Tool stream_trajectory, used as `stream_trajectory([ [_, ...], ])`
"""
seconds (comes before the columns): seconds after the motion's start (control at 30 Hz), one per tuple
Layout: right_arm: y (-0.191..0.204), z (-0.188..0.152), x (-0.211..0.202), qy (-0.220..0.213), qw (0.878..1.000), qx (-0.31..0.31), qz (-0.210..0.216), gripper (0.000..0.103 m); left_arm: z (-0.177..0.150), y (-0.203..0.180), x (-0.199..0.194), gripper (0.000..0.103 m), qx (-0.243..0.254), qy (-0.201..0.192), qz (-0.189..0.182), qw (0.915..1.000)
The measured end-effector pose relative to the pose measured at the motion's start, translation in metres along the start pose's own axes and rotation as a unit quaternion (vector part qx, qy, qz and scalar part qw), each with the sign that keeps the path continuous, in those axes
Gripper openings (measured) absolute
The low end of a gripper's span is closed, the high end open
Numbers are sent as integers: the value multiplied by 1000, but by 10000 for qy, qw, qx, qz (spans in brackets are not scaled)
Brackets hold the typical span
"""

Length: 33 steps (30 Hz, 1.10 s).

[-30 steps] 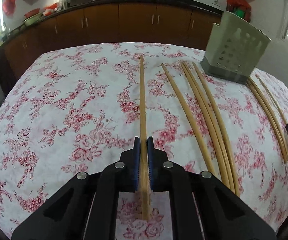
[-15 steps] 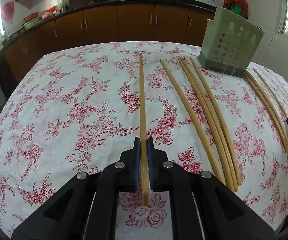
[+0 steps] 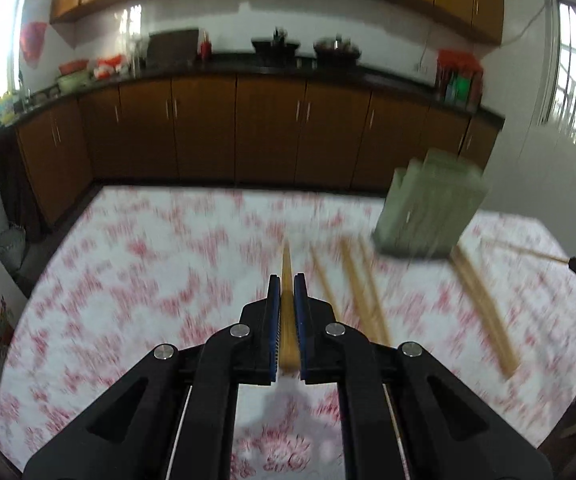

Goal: Organize utensils
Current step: 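Lift the held chopsticks upright with both tools and carry them toward the green holder, then lower both chopsticks into the green holder and open both tools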

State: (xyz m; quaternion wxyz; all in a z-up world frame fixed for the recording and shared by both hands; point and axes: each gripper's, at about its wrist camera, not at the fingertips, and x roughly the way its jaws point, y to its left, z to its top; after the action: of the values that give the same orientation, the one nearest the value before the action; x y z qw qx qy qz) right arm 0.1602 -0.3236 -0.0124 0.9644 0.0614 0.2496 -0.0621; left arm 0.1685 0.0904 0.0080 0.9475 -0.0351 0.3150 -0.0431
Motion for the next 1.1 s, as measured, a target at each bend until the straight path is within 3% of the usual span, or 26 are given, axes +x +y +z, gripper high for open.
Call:
stream_trajectory([
  [0.2,-3,34,-17,-425,9989,144,97,8,30,4,-17,8,-150,-385,39,9991],
  [0.47,1,78,-16,-684,9967,338,275,8,65,-3,-26,8,-43,-722,138,9973],
  [0.63,16,126,-40,-1266,9893,382,616,8,103,-16,-49,8,-24,-1227,19,9924],
  [0.8,35,163,-65,-1727,9765,475,1197,8,141,-39,-73,8,-97,-1892,-233,9816],
  [0.93,55,171,-64,-1670,9739,308,1506,8,163,-65,-78,8,-150,-2427,-447,9690],
  [1.1,74,165,-32,-1232,9798,119,1570,8,169,-91,-55,8,-203,-2630,-691,9621],
])
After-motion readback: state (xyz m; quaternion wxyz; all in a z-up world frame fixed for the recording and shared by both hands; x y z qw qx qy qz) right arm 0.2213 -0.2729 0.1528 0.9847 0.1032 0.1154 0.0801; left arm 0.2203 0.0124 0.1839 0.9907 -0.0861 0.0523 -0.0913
